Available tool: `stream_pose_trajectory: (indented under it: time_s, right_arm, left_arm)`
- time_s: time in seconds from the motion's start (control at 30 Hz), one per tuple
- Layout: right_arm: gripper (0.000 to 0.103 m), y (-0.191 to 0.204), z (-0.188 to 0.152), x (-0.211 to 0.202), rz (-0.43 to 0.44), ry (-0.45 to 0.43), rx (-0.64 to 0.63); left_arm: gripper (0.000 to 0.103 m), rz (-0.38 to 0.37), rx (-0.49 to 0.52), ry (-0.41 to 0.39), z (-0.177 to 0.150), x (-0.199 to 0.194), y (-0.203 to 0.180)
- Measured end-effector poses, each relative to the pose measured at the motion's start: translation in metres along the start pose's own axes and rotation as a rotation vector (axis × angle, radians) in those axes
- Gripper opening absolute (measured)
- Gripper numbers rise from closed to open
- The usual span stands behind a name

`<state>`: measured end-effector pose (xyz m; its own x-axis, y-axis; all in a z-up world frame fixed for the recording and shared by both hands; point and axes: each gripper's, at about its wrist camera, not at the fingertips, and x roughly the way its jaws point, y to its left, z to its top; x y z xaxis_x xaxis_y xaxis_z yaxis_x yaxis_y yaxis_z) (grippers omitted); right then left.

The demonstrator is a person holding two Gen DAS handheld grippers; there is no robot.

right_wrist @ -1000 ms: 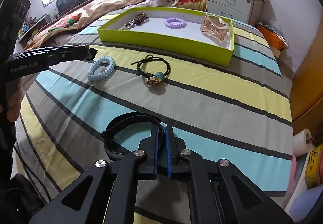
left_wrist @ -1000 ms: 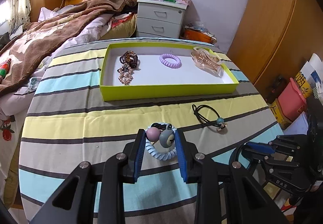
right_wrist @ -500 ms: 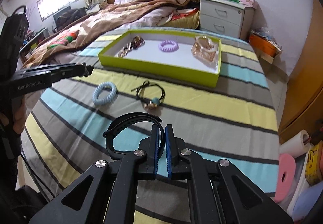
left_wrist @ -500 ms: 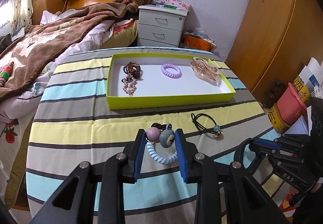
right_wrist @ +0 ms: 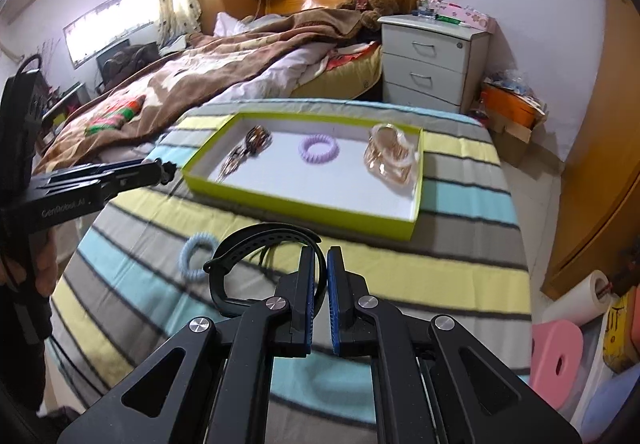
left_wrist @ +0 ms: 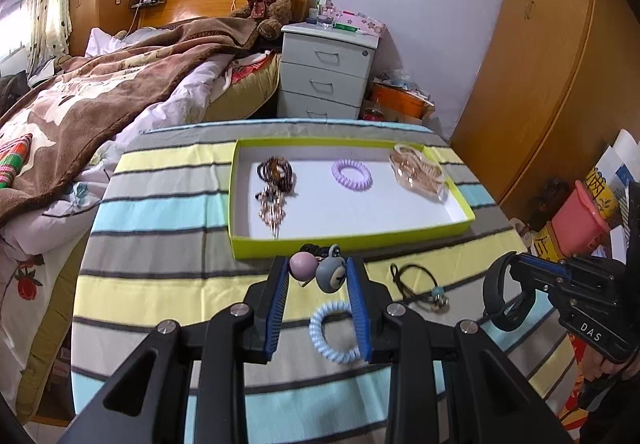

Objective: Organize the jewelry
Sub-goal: 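Carry the bear hair tie and black watch band over the green box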

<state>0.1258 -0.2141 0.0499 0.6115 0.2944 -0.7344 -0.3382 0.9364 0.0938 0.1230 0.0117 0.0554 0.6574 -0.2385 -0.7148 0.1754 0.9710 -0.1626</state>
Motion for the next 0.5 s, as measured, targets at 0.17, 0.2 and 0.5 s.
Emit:
stream_pose_trajectory:
  time_s: [0.17,0.2,0.5]
  right_arm:
    - [0.006,-0.009,0.018,0.014,-0.012,-0.009,0.062]
    - [0.006,-0.012,0.021,0.017,-0.015,-0.007,0.073]
    - [0.006,-0.022,0.043,0.053,-0.033,0.01,0.133]
  left_arm:
    - [0.031,-0.001,-0.005,-0.005,0.017,0.01,0.004]
    - [0.031,-0.003,-0.004,-0.006,0.019,0.012,0.004]
    - [0.031,-0.03,-0.015,0.009,0.05,0.046,0.008]
